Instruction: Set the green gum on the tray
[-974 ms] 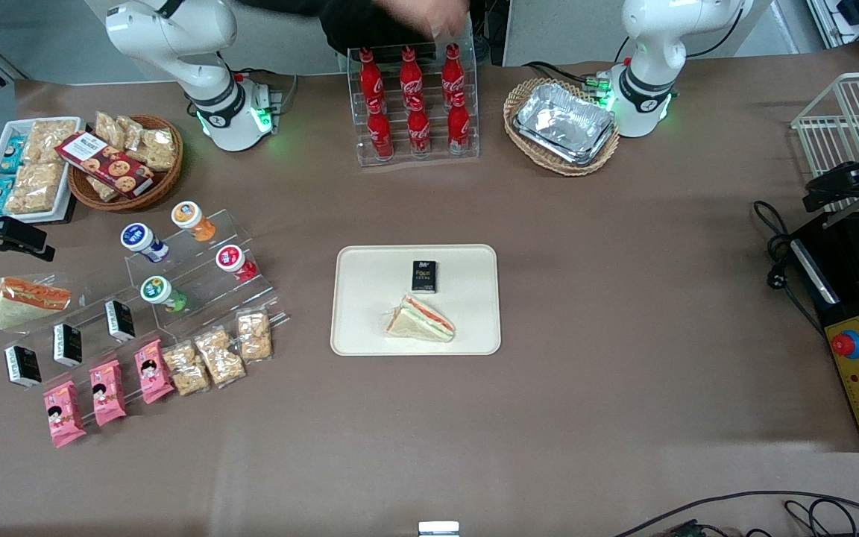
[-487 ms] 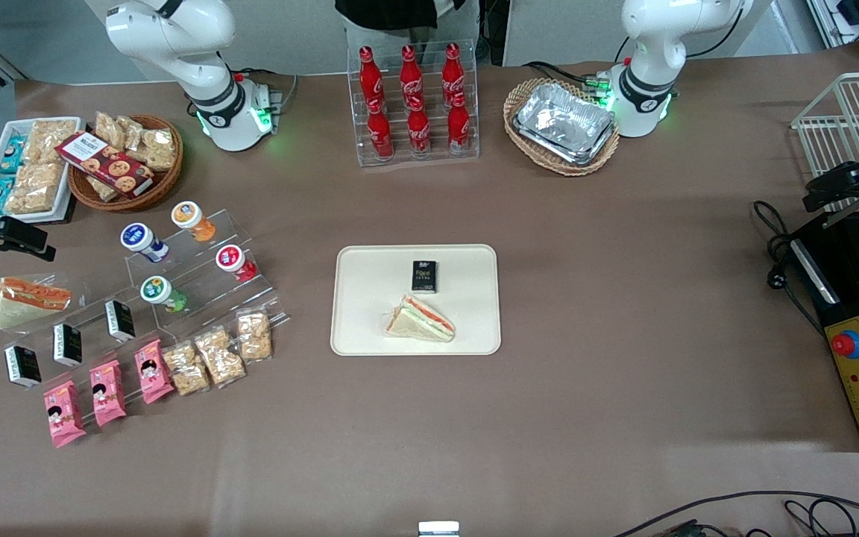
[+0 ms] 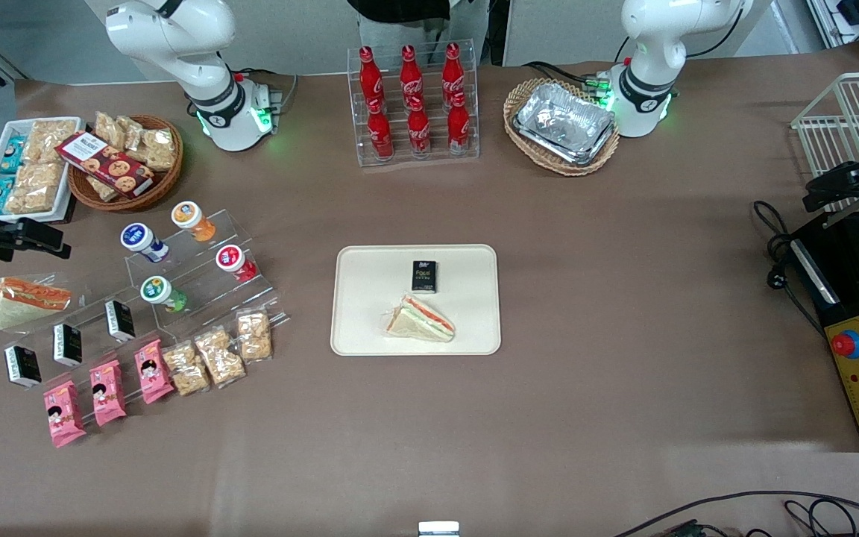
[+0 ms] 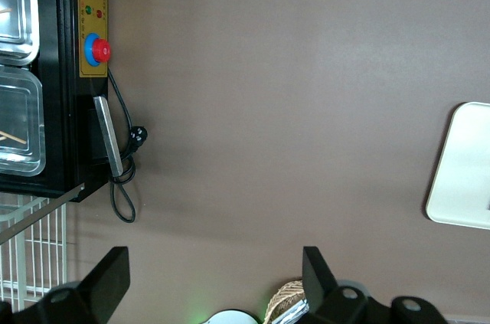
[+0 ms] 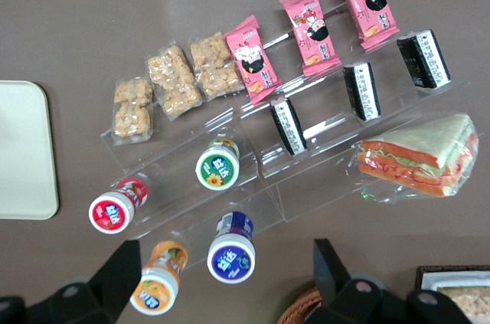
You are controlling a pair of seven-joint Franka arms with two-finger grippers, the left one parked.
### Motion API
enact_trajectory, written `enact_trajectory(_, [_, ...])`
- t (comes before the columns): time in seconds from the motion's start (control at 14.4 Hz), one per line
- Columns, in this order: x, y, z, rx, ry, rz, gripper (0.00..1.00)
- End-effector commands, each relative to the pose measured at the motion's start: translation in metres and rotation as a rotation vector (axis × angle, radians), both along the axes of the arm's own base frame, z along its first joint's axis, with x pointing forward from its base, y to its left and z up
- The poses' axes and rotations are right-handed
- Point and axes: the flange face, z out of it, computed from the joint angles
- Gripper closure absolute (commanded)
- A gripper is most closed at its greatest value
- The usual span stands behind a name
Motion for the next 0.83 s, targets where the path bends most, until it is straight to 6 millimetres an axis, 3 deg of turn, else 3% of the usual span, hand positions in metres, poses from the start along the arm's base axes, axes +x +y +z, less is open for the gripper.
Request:
enact_trajectory(0.0, [-0.039,0.008,-0.025,0.025,-0.070,-0.010,0.00])
enact_trajectory(0.14, [-0.053,0.023,-0.033,0.022,-0.101,0.010,0.00])
enact_trajectory(0.42, [-0.047,0.033,-0.040,0.013,-0.105,0.018,0.00])
enact_trajectory(0.77, [-0.043,0.036,-0.101,0.001,-0.104,0.019,0.00])
